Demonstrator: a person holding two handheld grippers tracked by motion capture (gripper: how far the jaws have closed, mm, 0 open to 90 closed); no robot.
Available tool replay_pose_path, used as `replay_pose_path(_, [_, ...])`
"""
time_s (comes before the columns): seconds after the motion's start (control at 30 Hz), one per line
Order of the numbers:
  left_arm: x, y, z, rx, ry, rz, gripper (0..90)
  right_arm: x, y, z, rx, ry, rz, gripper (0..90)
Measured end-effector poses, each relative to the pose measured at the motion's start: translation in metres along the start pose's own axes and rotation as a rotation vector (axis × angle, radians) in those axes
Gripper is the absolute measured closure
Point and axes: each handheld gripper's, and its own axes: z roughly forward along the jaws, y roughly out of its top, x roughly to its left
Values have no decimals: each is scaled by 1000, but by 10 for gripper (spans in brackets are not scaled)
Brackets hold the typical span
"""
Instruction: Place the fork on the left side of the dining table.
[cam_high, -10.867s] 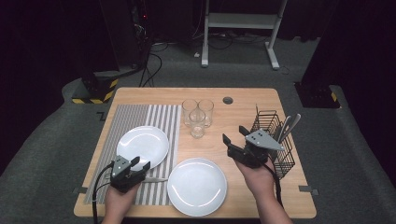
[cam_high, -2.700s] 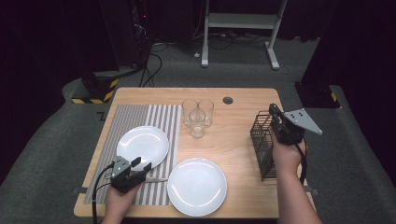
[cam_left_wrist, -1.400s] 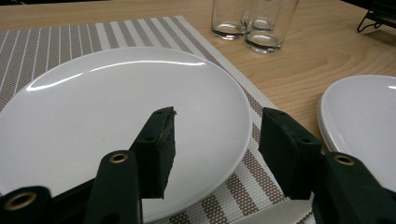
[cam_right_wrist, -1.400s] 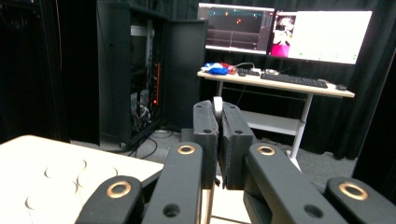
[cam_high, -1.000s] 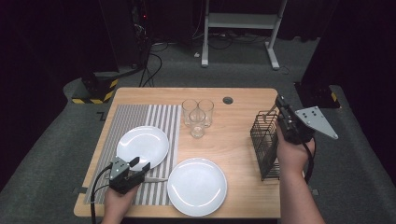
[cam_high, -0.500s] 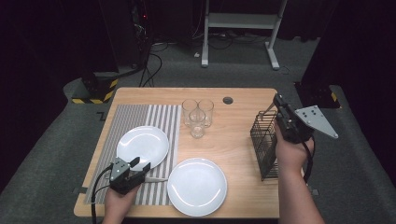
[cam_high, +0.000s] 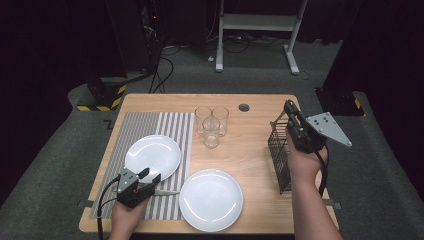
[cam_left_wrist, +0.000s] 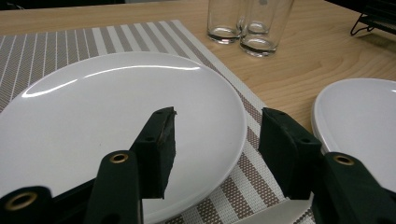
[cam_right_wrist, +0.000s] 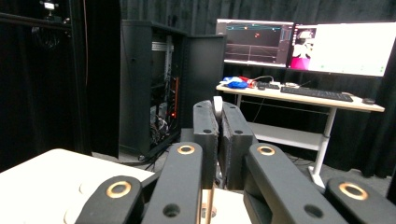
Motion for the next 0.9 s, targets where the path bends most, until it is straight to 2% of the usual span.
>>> replay_pose_path(0.4, [0, 0, 0, 2, -4, -1, 461, 13, -6, 6, 14, 39, 1, 867])
replay_pose_path(0.9, [-1, -1, 0, 6, -7, -4, 465, 39, -16, 7, 22, 112, 5, 866])
